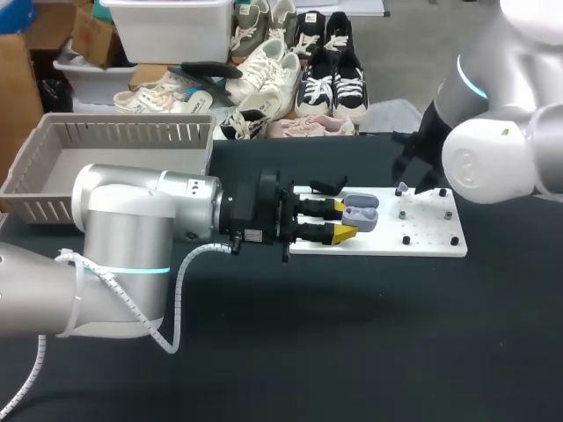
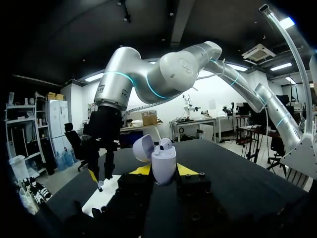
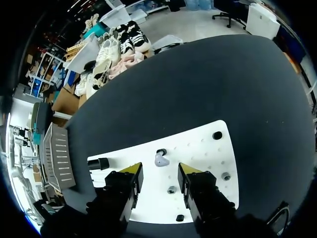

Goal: Pick up each earbud case from the left stands, insert the matching earbuds, close the lid, and place the case in the box.

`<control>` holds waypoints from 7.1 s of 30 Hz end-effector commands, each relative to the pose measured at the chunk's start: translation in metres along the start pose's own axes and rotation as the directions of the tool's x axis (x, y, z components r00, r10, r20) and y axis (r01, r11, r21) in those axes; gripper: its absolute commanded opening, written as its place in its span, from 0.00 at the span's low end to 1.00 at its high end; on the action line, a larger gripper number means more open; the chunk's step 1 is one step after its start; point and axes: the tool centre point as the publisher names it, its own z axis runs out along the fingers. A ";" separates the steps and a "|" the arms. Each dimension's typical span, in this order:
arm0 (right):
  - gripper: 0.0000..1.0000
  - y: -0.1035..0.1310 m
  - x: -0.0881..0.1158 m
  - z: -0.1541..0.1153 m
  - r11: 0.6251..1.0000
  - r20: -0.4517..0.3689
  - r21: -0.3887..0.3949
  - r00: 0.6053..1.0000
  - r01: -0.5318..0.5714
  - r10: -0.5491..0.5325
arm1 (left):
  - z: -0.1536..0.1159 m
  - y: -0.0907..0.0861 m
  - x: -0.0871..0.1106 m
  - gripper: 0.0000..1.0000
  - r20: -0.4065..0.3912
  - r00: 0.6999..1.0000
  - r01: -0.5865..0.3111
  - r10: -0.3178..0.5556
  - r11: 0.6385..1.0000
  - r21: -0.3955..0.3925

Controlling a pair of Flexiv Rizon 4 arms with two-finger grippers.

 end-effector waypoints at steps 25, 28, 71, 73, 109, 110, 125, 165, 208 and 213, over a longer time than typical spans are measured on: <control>0.36 0.000 -0.006 0.012 1.000 -0.026 -0.010 1.000 0.011 -0.011 | 0.000 0.000 0.001 0.00 0.003 1.000 -0.001 0.001 1.000 -0.002; 0.35 0.001 -0.005 0.013 1.000 -0.029 -0.009 0.999 0.014 -0.014 | 0.000 0.000 0.001 0.00 0.003 1.000 -0.001 0.001 1.000 -0.002; 0.00 0.003 0.001 -0.005 1.000 -0.014 -0.007 1.000 0.006 -0.006 | 0.000 0.000 0.001 0.00 0.003 1.000 -0.001 0.001 1.000 -0.002; 0.00 0.004 0.003 -0.011 1.000 -0.012 -0.008 1.000 0.007 -0.007 | 0.000 0.000 0.001 0.00 0.003 1.000 -0.001 0.001 1.000 -0.002; 0.00 0.000 0.087 -0.201 0.973 -0.036 0.063 0.975 0.222 -0.220 | 0.000 0.000 0.001 0.00 0.003 1.000 -0.001 0.001 1.000 -0.002; 0.00 0.002 0.092 -0.206 0.969 -0.039 0.063 0.971 0.238 -0.236 | 0.000 0.000 0.001 0.00 0.003 1.000 -0.001 0.001 1.000 -0.002; 0.00 0.041 0.164 -0.228 0.831 -0.170 -0.126 0.813 0.543 -0.557 | 0.000 0.000 0.001 0.00 0.003 1.000 -0.001 0.001 1.000 -0.002; 0.00 0.091 0.192 -0.210 0.553 -0.220 -0.117 0.522 0.825 -0.824 | 0.000 0.000 0.001 0.00 0.003 1.000 -0.001 0.001 1.000 -0.002; 0.00 0.085 0.200 -0.162 0.655 -0.211 -0.042 0.634 0.755 -0.744 | 0.000 0.000 0.001 0.00 0.003 1.000 -0.001 0.001 1.000 -0.002; 0.00 0.085 0.200 -0.160 0.653 -0.189 -0.028 0.637 0.757 -0.747 | 0.000 0.000 0.001 0.00 0.003 1.000 -0.001 0.001 1.000 -0.002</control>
